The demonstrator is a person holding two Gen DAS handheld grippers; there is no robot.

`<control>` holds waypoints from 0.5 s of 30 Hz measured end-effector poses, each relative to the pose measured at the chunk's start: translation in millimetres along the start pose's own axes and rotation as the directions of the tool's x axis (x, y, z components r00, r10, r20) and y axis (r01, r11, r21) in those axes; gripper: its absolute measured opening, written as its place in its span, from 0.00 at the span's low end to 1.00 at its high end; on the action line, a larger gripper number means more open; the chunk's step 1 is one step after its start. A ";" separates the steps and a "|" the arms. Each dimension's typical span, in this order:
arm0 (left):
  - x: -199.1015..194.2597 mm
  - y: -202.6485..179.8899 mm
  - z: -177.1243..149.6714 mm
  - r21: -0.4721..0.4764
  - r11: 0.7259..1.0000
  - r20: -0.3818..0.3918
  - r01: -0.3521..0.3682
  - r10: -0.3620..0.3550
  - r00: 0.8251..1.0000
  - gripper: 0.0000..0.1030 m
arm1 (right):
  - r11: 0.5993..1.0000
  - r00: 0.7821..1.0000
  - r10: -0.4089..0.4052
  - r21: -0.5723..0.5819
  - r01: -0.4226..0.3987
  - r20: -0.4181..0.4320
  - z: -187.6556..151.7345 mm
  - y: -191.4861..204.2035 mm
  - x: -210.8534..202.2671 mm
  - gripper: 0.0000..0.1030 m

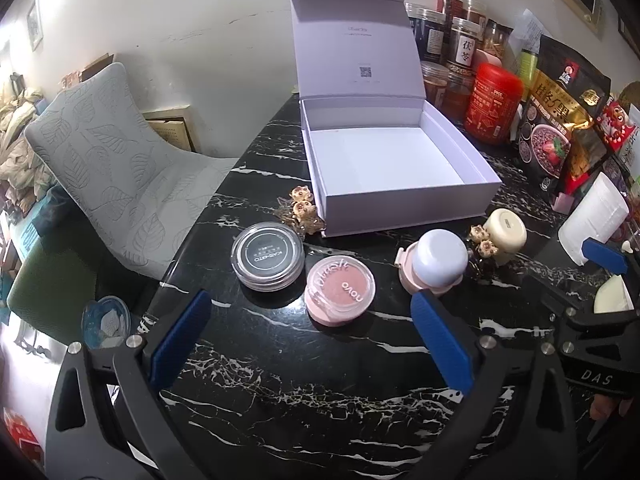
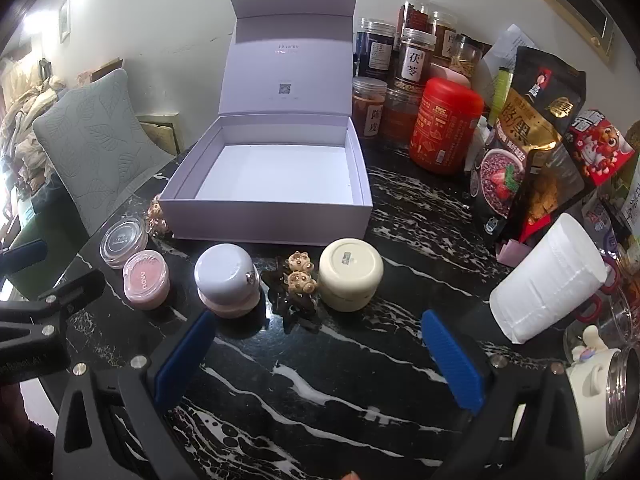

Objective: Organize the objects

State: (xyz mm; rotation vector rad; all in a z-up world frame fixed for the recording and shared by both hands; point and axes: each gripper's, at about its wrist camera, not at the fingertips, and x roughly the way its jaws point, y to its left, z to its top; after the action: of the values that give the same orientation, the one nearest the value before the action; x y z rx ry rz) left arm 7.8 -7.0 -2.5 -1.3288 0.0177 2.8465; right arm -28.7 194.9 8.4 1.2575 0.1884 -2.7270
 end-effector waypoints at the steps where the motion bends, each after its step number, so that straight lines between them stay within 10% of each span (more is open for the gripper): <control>1: -0.4 1.0 0.1 -0.005 1.000 -0.001 0.003 -0.003 1.000 0.98 | 1.000 1.000 0.000 -0.002 0.000 0.001 -0.1 0.7 -0.2 1.00; 15: -1.1 2.9 -1.7 -0.007 1.000 -0.020 0.001 -0.002 1.000 0.98 | 1.000 1.000 0.004 -0.013 -0.004 0.003 -1.2 5.3 -4.0 1.00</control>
State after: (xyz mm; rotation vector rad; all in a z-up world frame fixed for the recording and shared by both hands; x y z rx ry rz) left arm 9.8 -10.0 -2.8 -1.3583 0.0067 2.8345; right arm -24.3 190.2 10.4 1.2494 0.2034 -2.7196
